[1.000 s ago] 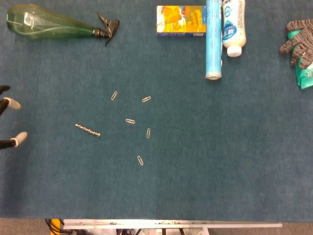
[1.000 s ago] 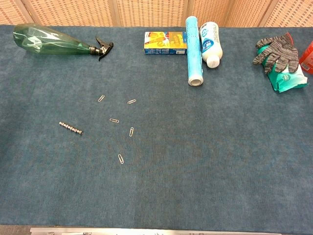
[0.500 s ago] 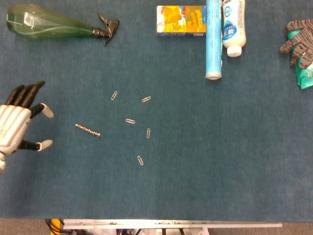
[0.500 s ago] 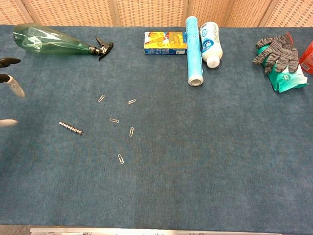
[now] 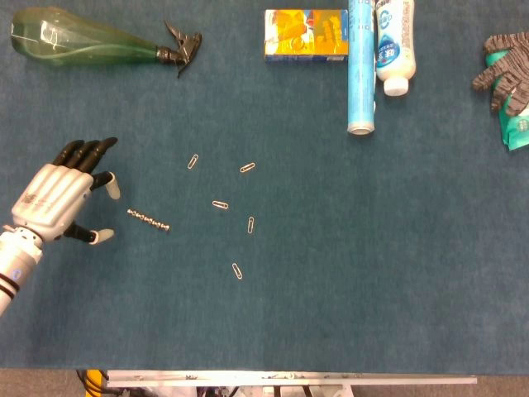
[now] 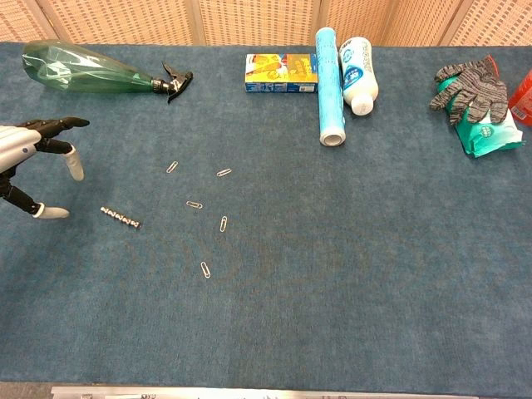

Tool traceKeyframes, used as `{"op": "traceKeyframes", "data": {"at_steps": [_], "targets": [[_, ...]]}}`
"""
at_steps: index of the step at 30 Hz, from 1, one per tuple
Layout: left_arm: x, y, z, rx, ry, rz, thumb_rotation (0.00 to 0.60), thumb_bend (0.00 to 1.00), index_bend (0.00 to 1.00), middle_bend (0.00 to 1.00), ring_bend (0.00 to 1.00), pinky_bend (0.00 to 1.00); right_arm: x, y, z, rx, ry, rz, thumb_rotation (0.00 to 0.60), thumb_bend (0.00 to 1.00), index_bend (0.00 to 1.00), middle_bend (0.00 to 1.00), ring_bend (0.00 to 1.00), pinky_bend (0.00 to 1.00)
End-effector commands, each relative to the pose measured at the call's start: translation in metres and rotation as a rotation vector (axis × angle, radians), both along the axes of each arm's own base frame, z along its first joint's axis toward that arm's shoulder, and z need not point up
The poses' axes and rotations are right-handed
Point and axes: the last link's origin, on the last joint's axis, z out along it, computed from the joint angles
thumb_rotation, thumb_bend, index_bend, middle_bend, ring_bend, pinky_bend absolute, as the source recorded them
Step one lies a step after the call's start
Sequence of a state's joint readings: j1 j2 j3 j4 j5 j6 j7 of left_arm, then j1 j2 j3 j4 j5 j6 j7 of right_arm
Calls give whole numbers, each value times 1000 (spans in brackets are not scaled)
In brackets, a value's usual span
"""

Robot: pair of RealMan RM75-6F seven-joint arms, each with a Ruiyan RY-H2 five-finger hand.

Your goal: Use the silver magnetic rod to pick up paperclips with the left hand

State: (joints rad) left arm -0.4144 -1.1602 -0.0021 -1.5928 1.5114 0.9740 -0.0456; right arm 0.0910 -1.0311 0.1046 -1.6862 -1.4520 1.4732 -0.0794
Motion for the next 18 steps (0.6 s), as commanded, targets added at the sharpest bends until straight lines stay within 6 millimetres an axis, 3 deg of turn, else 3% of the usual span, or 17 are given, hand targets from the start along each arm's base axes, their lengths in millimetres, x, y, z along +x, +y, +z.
{"op": "traceKeyframes", "data": {"at_steps": [1,7,18], "targets": [[0,5,-7,-25,12,-3,600,191,432,0,0,0,0,0,-1,2,0,0,600,112,424,263,239,412],[-2,8,-14,-66,59,-17,600,289,432,0,0,0,0,1,-1,4,-1,3,600,113,424,263,239,412],[-6,10,-31,-86,99,-39,600,293,428,0,0,0,-1,0,-3,7,-2,3,600,113,424,263,239,412]]}}
